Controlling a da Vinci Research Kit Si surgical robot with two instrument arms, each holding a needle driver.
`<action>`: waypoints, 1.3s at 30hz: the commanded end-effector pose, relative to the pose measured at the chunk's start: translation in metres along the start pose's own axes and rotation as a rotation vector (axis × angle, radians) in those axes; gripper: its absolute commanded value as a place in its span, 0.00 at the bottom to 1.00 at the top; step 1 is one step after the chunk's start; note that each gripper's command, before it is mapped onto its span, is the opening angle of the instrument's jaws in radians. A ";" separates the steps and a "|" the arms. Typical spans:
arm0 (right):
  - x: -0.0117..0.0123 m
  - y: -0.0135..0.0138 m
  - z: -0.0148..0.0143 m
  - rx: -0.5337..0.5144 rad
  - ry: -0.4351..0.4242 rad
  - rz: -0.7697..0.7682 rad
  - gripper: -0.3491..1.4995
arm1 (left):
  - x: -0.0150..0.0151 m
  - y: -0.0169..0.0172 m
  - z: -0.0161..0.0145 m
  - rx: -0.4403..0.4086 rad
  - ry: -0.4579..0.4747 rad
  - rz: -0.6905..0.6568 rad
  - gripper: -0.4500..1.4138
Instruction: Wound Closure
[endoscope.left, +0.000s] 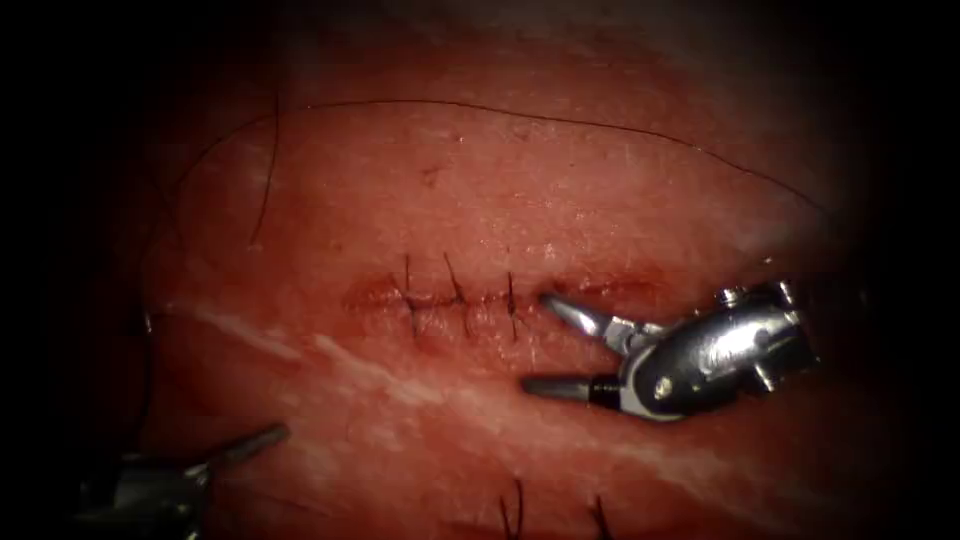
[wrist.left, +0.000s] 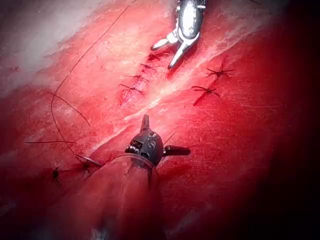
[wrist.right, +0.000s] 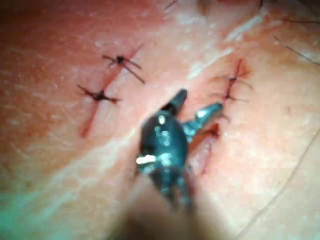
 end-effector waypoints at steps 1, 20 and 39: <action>-0.0003 -0.0012 0.0001 0.006 -0.001 0.003 0.93 | 0.0007 -0.0006 -0.0003 0.000 0.034 -0.013 0.77; -0.0005 -0.0019 -0.0001 0.008 -0.007 0.009 0.94 | -0.0057 -0.0117 0.0015 0.203 0.107 -0.108 0.68; -0.0006 -0.0021 0.0002 0.014 -0.017 0.006 0.93 | -0.0103 -0.0114 -0.0011 0.187 -0.080 -0.045 0.68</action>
